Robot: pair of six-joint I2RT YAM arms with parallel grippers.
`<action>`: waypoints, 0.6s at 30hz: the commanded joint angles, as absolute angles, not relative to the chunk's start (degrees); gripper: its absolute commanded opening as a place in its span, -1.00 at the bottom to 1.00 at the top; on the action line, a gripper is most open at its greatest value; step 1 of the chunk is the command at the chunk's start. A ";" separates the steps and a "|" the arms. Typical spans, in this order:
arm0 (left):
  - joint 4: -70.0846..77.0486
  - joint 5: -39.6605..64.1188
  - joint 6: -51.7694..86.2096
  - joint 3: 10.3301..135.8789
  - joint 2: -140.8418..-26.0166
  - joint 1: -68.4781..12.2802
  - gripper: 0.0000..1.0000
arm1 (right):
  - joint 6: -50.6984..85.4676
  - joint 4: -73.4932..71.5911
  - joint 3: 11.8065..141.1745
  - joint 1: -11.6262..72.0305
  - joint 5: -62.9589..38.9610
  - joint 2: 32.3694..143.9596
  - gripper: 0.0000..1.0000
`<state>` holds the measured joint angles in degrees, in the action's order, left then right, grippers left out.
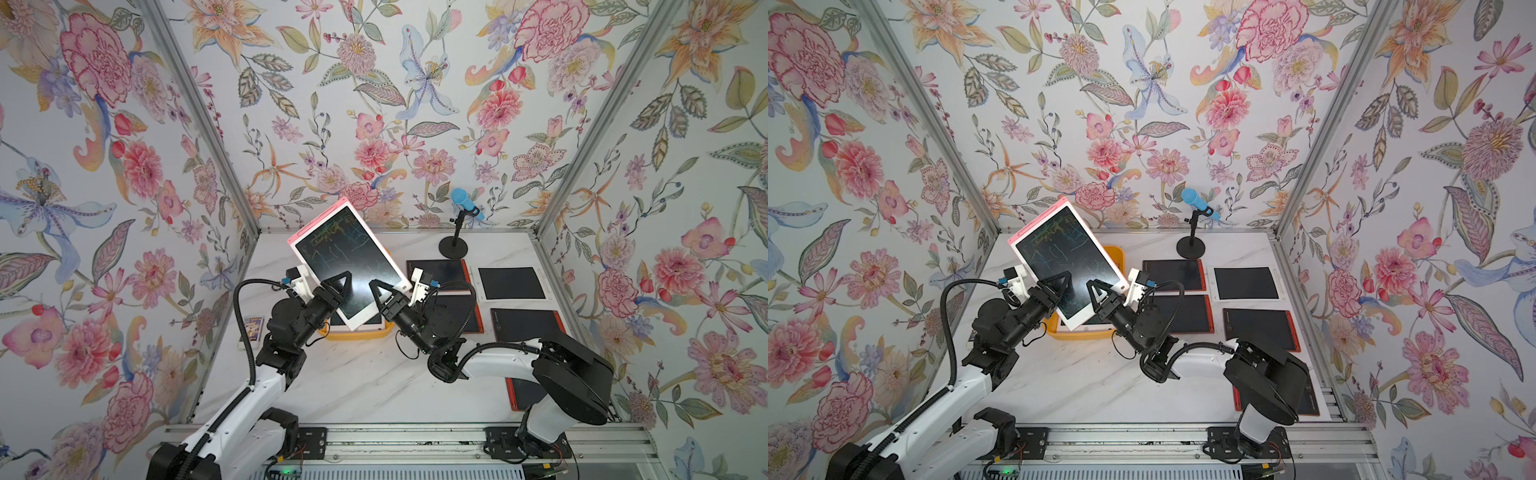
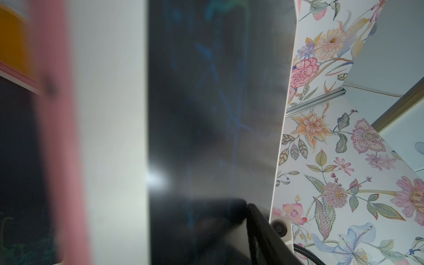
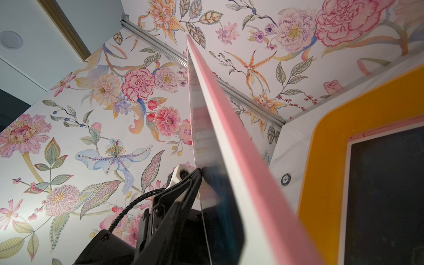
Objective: Take out the writing tablet from the storage box
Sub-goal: Move the storage box to the center of the board.
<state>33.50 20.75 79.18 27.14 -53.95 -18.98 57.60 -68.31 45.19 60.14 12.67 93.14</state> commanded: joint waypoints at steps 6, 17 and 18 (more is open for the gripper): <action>39.93 20.88 80.10 29.94 -56.68 -19.64 -0.49 | 51.86 -65.19 44.87 60.48 9.94 88.39 -0.42; 40.56 22.06 80.63 31.40 -56.51 -19.61 0.09 | 52.47 -67.23 43.07 59.68 10.04 87.61 -0.54; 41.05 22.06 81.10 31.10 -56.55 -19.60 0.12 | 52.35 -67.36 42.94 59.75 9.94 87.42 -0.54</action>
<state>37.43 22.24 81.47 30.00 -56.71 -19.42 53.10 -64.16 43.55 59.75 11.60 89.19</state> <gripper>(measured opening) 0.550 0.230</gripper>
